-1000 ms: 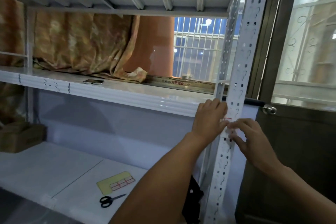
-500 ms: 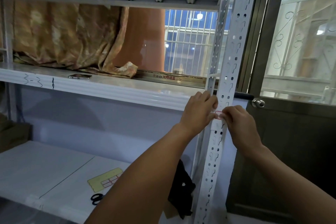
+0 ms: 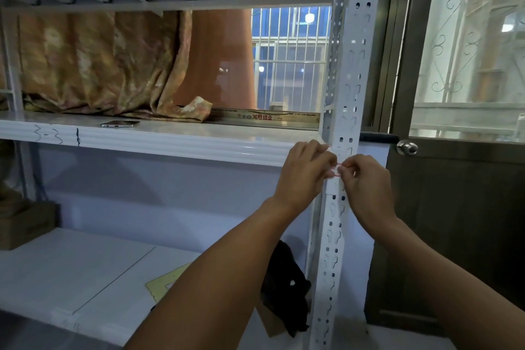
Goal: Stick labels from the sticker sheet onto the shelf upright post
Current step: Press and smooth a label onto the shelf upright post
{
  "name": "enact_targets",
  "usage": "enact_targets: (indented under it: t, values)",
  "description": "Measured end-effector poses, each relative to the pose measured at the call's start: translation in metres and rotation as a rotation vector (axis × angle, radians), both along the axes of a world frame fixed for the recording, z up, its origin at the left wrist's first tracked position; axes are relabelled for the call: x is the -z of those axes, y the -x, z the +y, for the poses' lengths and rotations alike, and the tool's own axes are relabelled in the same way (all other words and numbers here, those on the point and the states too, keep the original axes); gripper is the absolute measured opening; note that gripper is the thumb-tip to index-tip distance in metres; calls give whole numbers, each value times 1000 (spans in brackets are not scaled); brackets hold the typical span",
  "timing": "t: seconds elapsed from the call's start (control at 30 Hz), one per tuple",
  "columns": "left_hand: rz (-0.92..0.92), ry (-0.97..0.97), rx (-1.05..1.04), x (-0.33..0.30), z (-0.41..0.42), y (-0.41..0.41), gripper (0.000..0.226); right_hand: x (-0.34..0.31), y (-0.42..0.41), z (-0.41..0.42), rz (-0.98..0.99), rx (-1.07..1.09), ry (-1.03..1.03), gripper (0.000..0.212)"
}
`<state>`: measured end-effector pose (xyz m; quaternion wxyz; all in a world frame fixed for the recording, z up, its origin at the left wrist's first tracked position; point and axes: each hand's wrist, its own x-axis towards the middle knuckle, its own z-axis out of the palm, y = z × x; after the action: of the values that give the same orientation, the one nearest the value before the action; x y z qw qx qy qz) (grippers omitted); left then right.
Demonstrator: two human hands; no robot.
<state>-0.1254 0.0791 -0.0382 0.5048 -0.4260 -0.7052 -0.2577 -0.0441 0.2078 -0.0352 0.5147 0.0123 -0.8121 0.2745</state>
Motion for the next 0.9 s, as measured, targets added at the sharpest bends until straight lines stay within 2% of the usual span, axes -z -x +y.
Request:
enact_targets:
  t: [0.23, 0.37, 0.5, 0.63, 0.8, 0.9]
  values:
    - [-1, -32, 4, 3, 4, 0, 12, 1, 3, 2, -22, -51, -63, 10]
    - [-34, -27, -16, 2, 5, 0, 17, 13, 1, 8, 45, -48, 43, 2]
    - [-48, -41, 2, 4, 7, -2, 12, 18, 2, -6, 89, -24, 148, 9]
    - [-73, -57, 11, 3, 8, -4, 12, 15, 3, -20, 120, -28, 330, 9]
    - [-111, -60, 17, 1, 8, -12, 15, 3, 5, -29, 84, -27, 547, 5]
    - [-82, -86, 17, 3, 9, -11, 14, 0, 2, -26, 31, -29, 534, 10]
